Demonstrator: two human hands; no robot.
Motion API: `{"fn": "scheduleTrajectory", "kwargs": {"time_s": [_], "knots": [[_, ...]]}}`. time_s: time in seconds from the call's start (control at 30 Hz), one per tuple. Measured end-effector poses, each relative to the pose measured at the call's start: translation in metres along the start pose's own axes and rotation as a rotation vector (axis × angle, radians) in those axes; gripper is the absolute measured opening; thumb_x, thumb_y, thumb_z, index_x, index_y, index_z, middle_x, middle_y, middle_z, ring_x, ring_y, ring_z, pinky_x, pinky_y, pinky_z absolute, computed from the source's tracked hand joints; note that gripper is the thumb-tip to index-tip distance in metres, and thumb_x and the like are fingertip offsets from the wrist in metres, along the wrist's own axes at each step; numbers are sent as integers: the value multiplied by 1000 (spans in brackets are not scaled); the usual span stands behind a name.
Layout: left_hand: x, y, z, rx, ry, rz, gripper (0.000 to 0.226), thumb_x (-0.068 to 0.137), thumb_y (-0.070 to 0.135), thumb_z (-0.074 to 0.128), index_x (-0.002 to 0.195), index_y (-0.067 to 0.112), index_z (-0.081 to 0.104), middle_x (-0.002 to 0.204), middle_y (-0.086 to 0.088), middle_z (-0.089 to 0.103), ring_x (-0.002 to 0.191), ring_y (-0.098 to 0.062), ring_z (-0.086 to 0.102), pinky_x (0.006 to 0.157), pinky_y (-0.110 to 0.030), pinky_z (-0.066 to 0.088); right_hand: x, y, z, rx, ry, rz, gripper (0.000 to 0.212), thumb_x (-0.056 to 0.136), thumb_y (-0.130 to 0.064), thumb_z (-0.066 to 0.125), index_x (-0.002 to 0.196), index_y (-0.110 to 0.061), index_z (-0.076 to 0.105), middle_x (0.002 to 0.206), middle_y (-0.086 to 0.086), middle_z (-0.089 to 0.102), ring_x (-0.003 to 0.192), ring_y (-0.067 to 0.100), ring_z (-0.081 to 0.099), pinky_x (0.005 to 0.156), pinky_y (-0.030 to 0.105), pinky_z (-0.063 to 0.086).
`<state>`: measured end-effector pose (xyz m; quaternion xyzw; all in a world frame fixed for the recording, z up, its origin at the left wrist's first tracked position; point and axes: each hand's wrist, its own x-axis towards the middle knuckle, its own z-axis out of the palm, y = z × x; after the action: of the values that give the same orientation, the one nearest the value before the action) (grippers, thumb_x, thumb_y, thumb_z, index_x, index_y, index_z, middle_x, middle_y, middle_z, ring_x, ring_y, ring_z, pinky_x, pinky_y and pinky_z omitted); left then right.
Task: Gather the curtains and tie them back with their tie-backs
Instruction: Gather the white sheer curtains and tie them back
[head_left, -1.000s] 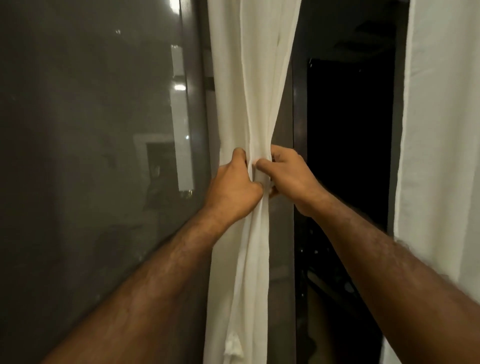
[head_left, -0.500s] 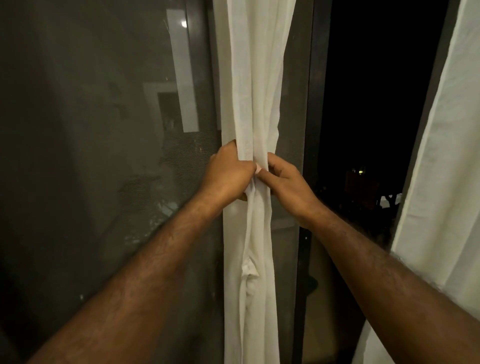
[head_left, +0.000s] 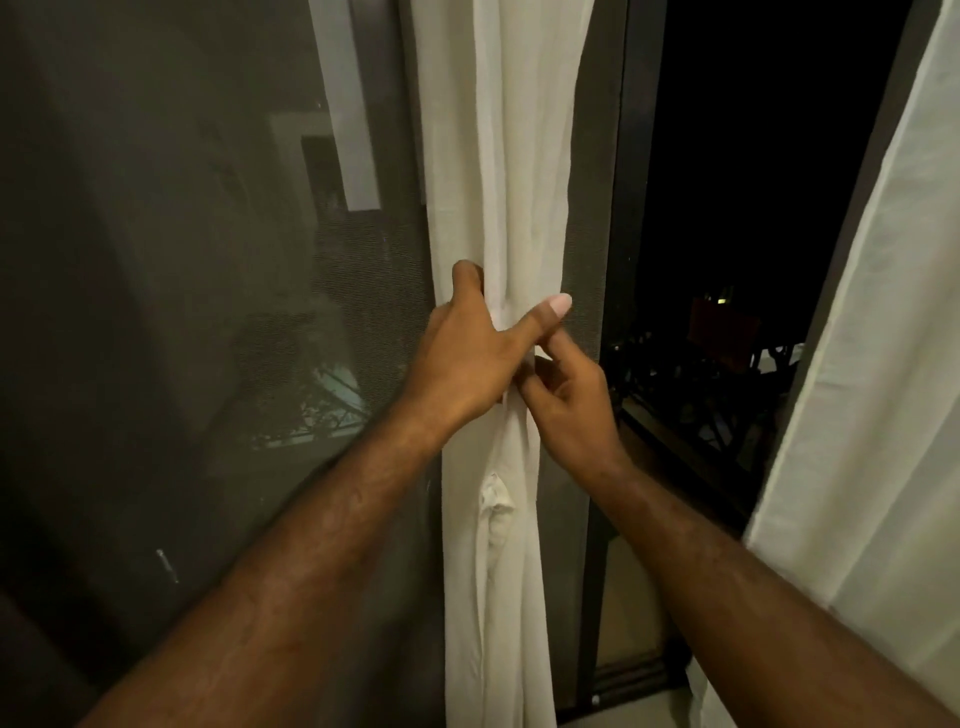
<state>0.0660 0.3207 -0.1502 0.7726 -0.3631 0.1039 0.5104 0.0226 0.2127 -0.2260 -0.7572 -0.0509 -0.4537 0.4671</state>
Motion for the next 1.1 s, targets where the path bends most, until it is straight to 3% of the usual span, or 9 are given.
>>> {"fn": "scheduleTrajectory", "kwargs": {"time_s": [0.1,0.23,0.37,0.5,0.6,0.7,0.83,0.97,1.1], "knots": [[9,2,0,196,8,4,49,91,37,61,129,19,35,110,3,55,91,-16,58,74,-42,61,-3,8,-1,43,-44,48,14,95,0,57,104,-6,65,100,5,70,97,22,70,89,47,59],[14,0,3,234,9,18,41,92,16,49,131,16,38,111,-7,61,86,-28,66,65,-45,61,-23,15,-1,181,-138,231,26,91,6,62,108,-14,59,108,-2,65,107,16,70,94,35,58],[13,-1,5,181,-40,32,47,92,10,46,137,18,34,108,-8,61,74,-28,69,47,-42,59,-46,30,2,47,-288,322,31,94,-1,62,122,-15,65,121,0,67,115,15,64,97,30,54],[13,2,5,139,-75,36,56,92,8,44,144,21,30,113,-7,59,70,-27,69,42,-40,58,-55,39,7,-138,-470,370,36,93,-12,66,130,-13,65,129,-1,60,120,17,57,101,33,51],[14,1,5,132,-80,40,58,92,7,44,146,21,30,112,-7,59,70,-27,69,42,-41,58,-57,43,10,-241,-557,391,10,92,-26,70,100,-21,66,111,-12,57,104,8,56,89,24,50],[14,-5,4,169,-58,62,57,93,11,46,146,21,30,116,-5,60,81,-25,68,53,-43,61,-54,46,4,-197,-605,377,14,88,-30,77,92,-24,64,97,-16,57,93,4,59,84,24,51],[12,-15,6,319,95,91,56,90,21,54,143,17,36,126,-3,59,104,-22,61,85,-41,56,-47,49,-15,-64,-687,442,43,75,-39,84,104,-10,74,111,8,67,105,22,68,96,44,58],[-12,-34,35,336,299,62,66,73,31,73,127,17,39,132,-2,40,119,-21,46,84,-34,50,-44,50,-26,121,-737,523,31,78,-13,85,103,2,76,116,21,68,110,33,68,102,50,54],[-39,-57,62,182,167,-170,79,77,12,72,140,20,26,139,-5,43,115,-25,55,80,-30,50,-42,50,-32,-32,-956,551,19,77,-19,86,93,-13,78,123,-3,63,113,15,63,103,34,53]]}}
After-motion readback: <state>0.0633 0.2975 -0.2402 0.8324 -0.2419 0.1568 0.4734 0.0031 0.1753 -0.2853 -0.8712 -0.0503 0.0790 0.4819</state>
